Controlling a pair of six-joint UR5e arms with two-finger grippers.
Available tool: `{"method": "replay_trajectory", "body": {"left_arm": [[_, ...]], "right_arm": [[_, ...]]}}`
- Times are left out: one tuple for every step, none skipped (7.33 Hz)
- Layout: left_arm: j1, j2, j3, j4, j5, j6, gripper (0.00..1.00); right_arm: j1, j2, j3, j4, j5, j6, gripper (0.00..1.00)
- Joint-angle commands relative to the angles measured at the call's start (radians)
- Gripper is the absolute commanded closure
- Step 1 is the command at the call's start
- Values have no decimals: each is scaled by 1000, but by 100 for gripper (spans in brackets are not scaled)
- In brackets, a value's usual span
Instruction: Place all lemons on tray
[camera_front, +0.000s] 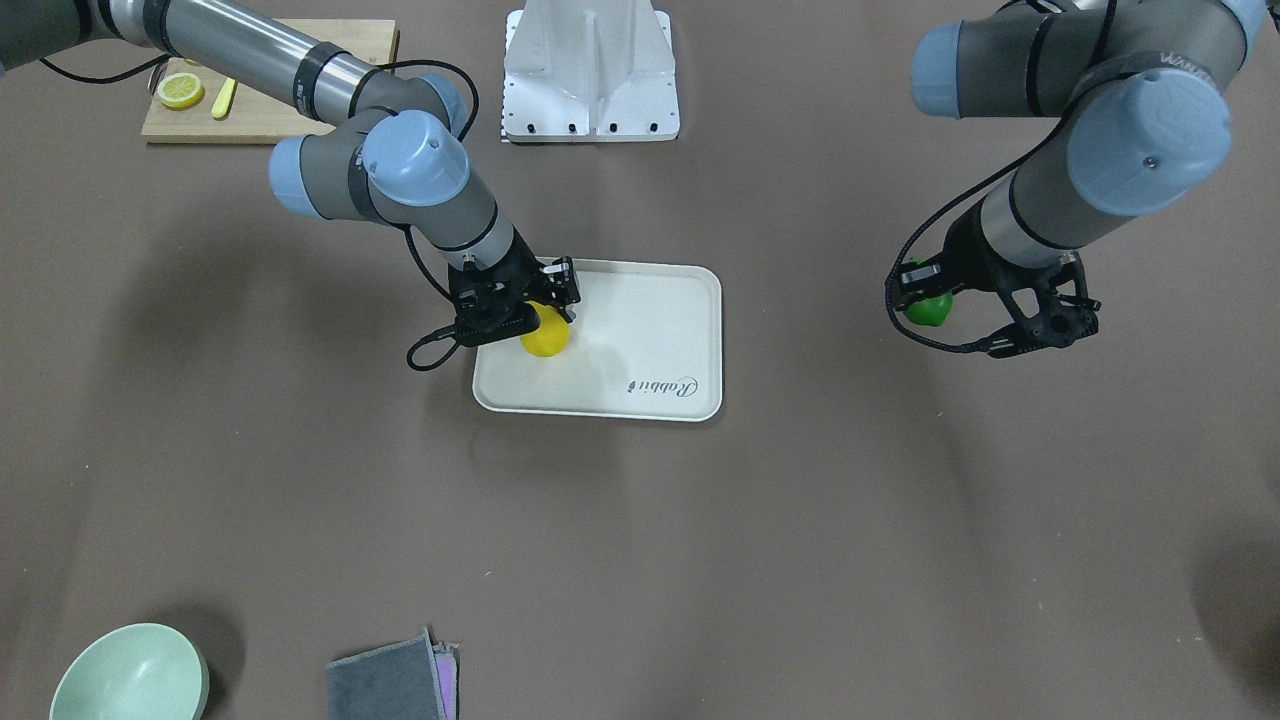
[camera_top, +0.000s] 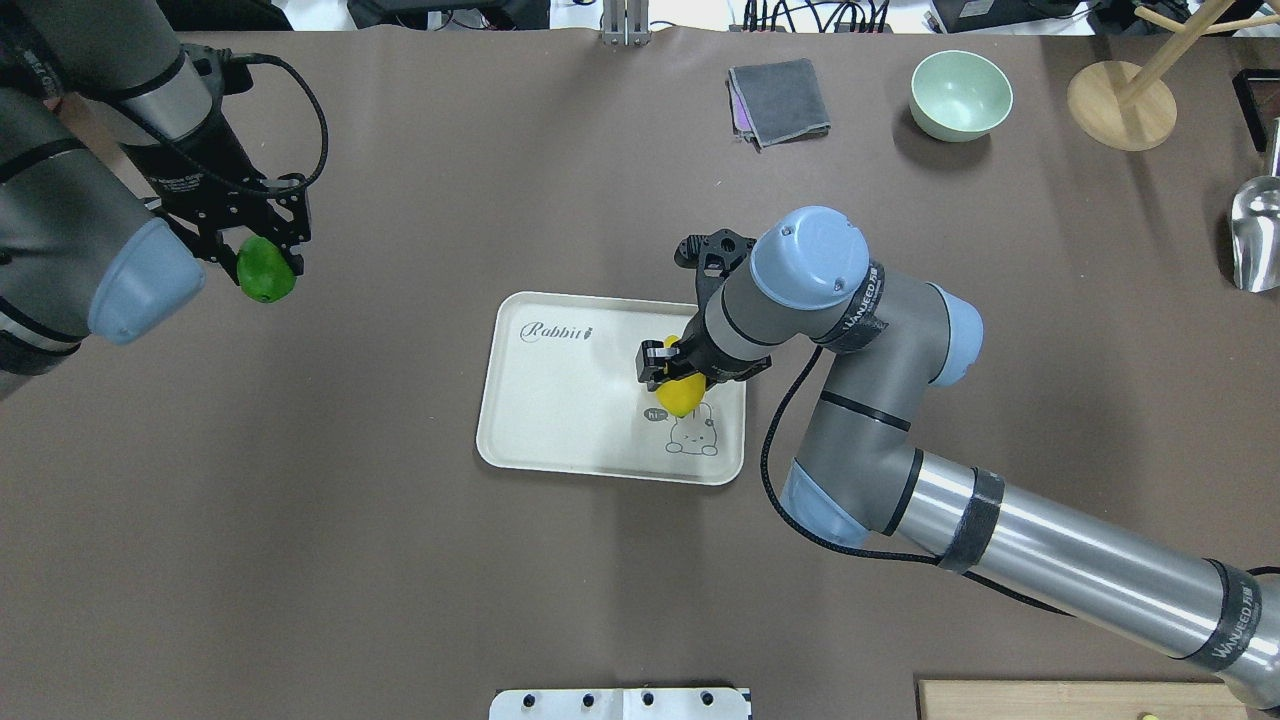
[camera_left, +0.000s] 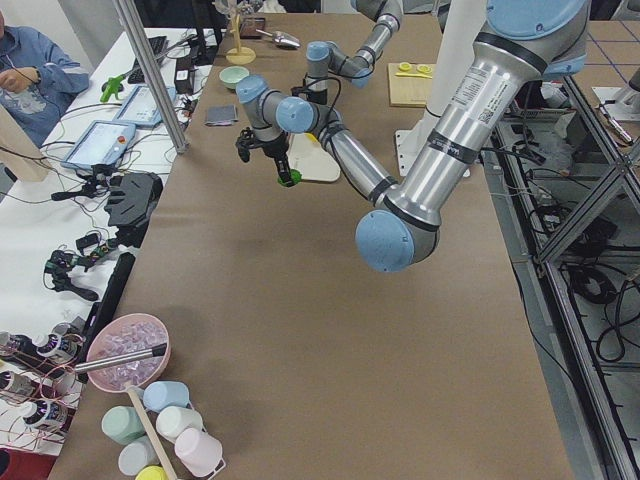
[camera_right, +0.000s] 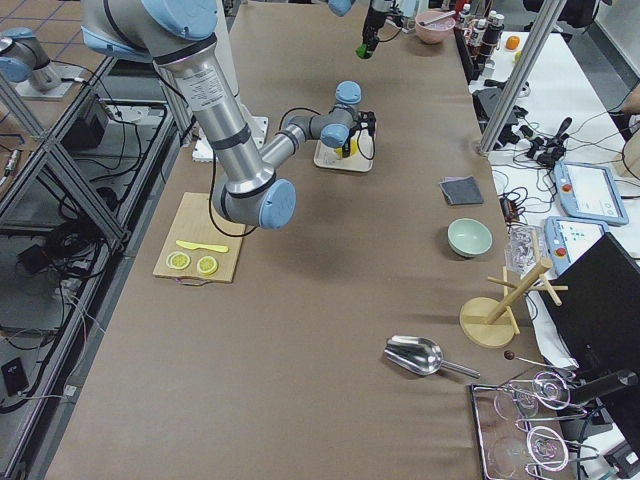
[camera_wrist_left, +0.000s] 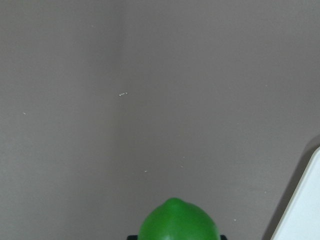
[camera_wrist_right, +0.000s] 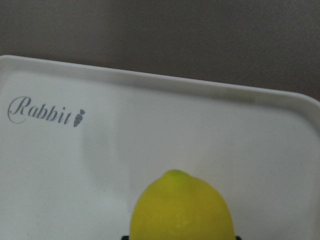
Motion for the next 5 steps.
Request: {"method": "replay_trajectory", "body": {"left_arm": [[32, -5, 11, -78, 1, -116, 100], [46, -10, 16, -99, 1, -159, 100], [83, -16, 30, -157, 4, -238, 100], [107, -24, 48, -215, 27, -318, 100], [132, -44, 53, -220, 52, -349, 100]], "right_arm": [[-14, 12, -14, 7, -1, 54, 0], [-14, 14, -10, 5, 0, 61, 0], [3, 11, -4, 1, 11, 59, 0], [53, 6, 27, -37, 61, 59, 0], [140, -17, 95, -104, 139, 59, 0]]}}
